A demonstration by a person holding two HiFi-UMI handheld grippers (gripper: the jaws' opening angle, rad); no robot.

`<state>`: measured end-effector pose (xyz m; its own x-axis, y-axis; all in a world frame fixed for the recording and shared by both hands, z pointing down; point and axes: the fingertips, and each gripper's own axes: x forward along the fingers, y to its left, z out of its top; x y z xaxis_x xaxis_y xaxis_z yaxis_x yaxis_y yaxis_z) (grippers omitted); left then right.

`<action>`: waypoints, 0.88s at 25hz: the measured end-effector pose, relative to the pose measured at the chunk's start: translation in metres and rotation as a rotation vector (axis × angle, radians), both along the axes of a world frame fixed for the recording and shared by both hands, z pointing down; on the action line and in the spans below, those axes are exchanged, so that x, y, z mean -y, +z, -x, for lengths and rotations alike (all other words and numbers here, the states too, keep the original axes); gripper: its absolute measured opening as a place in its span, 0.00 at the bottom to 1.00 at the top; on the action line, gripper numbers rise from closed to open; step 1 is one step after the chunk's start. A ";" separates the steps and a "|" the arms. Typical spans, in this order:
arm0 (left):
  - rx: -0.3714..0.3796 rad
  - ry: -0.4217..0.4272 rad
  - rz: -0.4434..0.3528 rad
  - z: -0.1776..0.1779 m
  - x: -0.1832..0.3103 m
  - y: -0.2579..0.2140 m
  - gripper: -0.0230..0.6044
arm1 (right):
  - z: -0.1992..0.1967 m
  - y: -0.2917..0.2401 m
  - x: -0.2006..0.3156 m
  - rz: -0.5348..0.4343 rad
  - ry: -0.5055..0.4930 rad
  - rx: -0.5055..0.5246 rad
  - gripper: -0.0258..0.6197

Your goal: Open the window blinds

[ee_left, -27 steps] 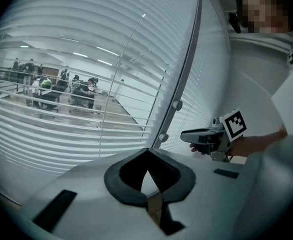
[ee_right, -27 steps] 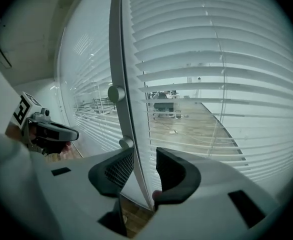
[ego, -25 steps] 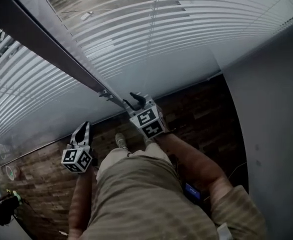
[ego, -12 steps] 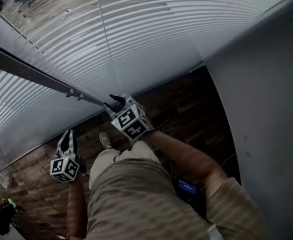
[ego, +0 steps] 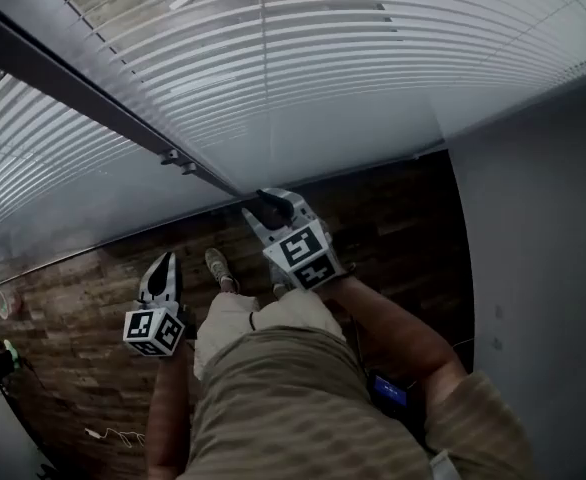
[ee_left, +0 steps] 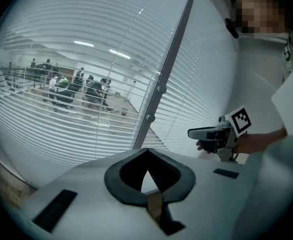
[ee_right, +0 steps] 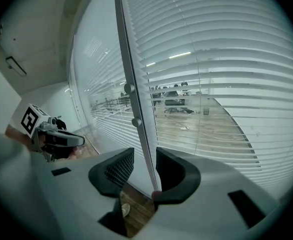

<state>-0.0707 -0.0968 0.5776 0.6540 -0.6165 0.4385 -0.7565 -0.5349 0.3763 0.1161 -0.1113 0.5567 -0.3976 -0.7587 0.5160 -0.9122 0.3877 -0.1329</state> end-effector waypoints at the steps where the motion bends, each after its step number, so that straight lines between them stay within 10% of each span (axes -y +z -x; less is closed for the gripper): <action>1: -0.007 -0.008 0.001 0.002 -0.001 -0.009 0.06 | 0.000 -0.010 0.000 -0.002 0.000 0.003 0.26; 13: -0.043 0.008 0.012 0.034 -0.051 0.047 0.06 | 0.006 0.021 -0.051 -0.075 0.067 0.009 0.26; 22: -0.094 0.060 0.004 0.109 -0.087 0.015 0.06 | 0.087 -0.004 -0.090 -0.092 0.123 -0.068 0.26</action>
<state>-0.1798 -0.0096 0.5931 0.7282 -0.5731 0.3759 -0.6842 -0.5765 0.4467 0.0294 -0.0213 0.5527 -0.2657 -0.8449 0.4643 -0.9591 0.2805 -0.0384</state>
